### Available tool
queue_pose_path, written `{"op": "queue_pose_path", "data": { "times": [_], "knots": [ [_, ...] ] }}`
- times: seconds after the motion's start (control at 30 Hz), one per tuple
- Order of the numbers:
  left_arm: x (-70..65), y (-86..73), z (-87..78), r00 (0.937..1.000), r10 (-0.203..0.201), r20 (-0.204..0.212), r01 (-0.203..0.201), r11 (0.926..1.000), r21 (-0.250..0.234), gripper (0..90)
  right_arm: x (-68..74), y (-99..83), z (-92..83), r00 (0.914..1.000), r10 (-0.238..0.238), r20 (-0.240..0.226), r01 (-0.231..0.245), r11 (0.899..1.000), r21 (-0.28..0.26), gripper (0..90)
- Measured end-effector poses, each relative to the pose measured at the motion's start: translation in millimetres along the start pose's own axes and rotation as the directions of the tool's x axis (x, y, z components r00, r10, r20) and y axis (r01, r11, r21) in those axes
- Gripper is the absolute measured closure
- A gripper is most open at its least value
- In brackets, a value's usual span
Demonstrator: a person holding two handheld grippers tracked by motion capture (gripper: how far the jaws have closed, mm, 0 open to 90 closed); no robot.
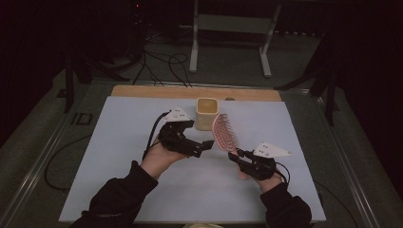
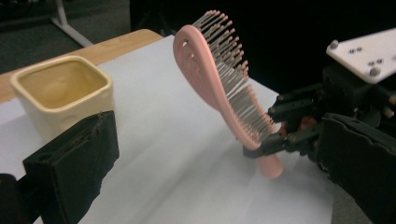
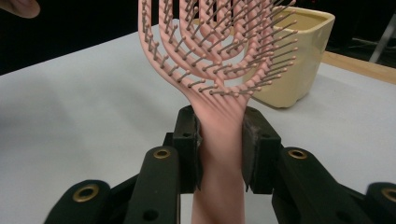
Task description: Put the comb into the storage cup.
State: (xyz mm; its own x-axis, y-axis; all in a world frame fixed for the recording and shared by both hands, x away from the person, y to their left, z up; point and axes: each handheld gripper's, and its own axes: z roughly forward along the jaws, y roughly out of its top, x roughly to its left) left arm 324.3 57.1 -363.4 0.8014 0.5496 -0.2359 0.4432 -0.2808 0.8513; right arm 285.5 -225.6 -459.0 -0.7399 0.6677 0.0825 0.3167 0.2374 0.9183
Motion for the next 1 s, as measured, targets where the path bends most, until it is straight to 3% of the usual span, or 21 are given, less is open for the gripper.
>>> {"op": "queue_pose_path", "data": {
  "times": [0.43,0.63,0.73,0.83,1.0],
  "knots": [
    [-5.0,13.9,23.9,0.9964,-0.084,-0.015,0.084,0.9965,0.002,1.4,0.3,-0.1,0.1,1.0,0.0,-0.003,0.0,1.0,0.007,70.7],
    [-5.6,16.3,34.0,0.9926,-0.104,-0.063,0.105,0.9944,0.016,3.9,0.6,-0.2,0.6,1.0,-0.003,0.0,0.003,1.0,0.007,70.7],
    [-5.1,16.9,37.5,0.9922,-0.114,-0.05,0.114,0.9934,0.004,12.7,1.0,-0.2,1.1,1.0,-0.006,-0.003,0.006,1.0,0.007,70.7],
    [-4.8,17.5,42.9,0.9931,-0.112,-0.036,0.112,0.9935,0.018,15.2,1.0,-0.3,1.1,1.0,-0.007,-0.003,0.007,1.0,0.008,70.7],
    [-4.6,17.3,50.3,0.9865,-0.157,-0.044,0.158,0.9872,0.019,21.2,1.0,0.0,1.0,0.9999,-0.01,-0.001,0.01,1.0,0.009,70.7]
  ]
}}
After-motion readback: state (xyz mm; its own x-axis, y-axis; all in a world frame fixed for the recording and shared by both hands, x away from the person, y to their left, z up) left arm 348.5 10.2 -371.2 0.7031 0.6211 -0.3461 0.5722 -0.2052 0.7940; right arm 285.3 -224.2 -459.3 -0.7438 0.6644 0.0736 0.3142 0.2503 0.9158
